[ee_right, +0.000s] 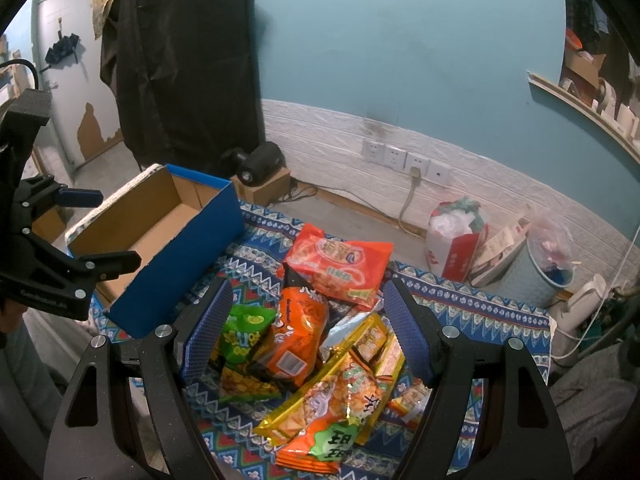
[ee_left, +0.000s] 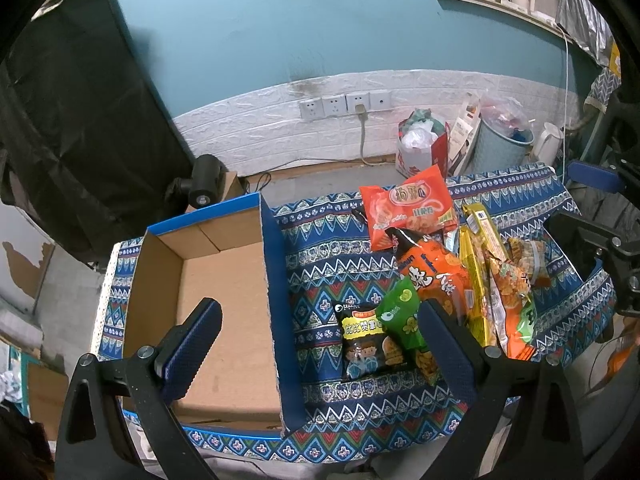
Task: Organize snacks
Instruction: 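Reach the left gripper to the black snack bag while the right reaches a striped chip bag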
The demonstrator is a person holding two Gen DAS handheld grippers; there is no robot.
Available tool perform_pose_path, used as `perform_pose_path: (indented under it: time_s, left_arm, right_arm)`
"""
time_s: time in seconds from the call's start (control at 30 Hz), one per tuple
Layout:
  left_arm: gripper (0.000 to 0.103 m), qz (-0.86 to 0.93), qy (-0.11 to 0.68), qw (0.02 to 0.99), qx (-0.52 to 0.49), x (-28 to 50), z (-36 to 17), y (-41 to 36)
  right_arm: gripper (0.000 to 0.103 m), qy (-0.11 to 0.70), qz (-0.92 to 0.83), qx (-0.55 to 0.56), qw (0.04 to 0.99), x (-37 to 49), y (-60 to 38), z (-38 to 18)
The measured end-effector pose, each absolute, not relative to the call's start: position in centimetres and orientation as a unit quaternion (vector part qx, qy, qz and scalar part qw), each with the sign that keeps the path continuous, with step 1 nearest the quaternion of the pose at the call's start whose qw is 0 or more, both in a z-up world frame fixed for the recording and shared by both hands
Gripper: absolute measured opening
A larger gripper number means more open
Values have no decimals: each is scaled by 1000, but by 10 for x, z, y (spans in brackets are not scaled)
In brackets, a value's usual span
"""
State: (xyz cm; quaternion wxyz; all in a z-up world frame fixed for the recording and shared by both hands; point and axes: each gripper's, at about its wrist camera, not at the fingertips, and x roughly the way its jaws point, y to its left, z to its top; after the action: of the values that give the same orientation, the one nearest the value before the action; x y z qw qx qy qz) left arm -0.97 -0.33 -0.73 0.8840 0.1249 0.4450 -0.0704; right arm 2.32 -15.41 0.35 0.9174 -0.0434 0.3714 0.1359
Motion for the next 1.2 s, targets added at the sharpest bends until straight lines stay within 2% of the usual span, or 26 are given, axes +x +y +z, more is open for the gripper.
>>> perform_pose_path:
  time_s: [0.5,1.2]
  left_arm:
    - [99,-72,471,870,127,-3,-29,-8]
    - [99,-90,595,789,123,15,-138,-41]
  right_arm:
    - [76,381,126,-47,915,26,-160,-2]
    - [76,475,39,-22,879,55,-218,-66]
